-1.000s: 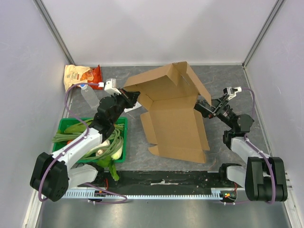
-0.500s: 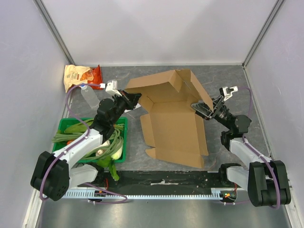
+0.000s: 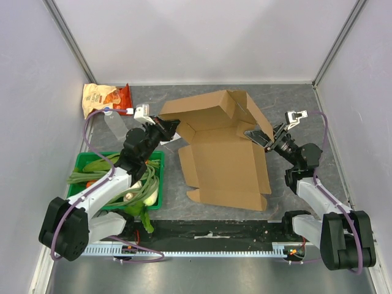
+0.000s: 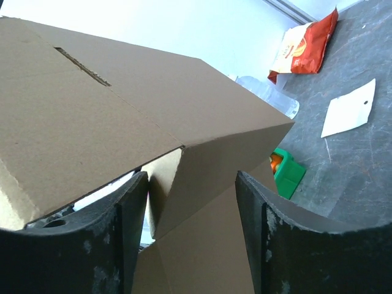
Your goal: Fold the paper box
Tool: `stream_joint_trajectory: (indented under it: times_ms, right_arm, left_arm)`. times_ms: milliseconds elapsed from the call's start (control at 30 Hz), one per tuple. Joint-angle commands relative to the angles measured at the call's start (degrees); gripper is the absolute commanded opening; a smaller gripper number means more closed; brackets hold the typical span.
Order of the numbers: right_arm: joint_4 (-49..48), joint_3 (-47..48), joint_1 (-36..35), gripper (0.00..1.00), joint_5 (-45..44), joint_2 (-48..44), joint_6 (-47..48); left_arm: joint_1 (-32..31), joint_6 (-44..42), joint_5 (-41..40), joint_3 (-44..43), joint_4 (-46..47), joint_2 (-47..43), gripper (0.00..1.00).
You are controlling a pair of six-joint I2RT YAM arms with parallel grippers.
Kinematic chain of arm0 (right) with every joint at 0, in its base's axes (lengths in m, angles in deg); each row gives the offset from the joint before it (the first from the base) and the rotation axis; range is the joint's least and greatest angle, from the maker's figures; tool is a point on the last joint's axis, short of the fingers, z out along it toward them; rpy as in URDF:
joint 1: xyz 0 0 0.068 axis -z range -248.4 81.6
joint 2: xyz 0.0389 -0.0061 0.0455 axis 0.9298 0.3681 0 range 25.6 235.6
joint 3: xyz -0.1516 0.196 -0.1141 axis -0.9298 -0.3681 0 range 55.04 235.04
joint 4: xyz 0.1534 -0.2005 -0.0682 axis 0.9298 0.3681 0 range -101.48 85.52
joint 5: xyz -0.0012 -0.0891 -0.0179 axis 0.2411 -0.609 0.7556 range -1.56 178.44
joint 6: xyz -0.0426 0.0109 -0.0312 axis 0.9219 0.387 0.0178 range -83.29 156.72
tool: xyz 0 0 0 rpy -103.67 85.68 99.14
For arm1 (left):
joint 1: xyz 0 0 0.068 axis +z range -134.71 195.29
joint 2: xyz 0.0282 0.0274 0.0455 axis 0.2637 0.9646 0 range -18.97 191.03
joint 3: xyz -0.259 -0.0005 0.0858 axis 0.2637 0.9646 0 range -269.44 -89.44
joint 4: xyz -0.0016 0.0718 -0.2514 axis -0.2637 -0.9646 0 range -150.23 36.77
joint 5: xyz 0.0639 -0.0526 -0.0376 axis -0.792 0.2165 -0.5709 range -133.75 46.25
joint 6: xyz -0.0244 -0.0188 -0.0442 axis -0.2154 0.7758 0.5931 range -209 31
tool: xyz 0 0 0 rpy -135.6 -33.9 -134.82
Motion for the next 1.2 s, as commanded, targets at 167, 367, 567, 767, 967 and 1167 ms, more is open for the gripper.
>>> stream_joint_trajectory:
  times_ms: [167,367,567,767,967,1167]
  right_arm:
    - [35.19,2.41,3.33,0.87,-4.53,-8.73,20.19]
    - [74.25,6.99,3.68,0.91,-18.85,-19.11,36.57]
    - [88.6,11.12,3.68,0.91,-35.62,-24.84,41.23]
    - [95.29,20.35,3.68,0.87,-45.22,-23.96,50.82]
    - [91.69,22.12,3.68,0.82,-34.69,-20.28,58.99]
    - [85.53,24.05,-0.95,0.79,-25.97,-15.1,63.04]
  left_arm:
    - [-0.15,-3.13,-5.49,-2.26,-3.97,-4.28,0.02]
    - [-0.15,-7.08,-7.95,-1.82,-3.63,-2.7,0.02]
    - [-0.15,-11.04,-7.35,-2.26,-1.34,2.3,0.02]
    - [-0.33,-11.31,-7.69,-0.42,2.86,6.61,0.02]
    - [-1.03,-13.76,-9.09,-0.24,6.13,13.11,0.02]
    - [-4.01,-18.42,-14.1,-1.12,8.41,18.13,0.02]
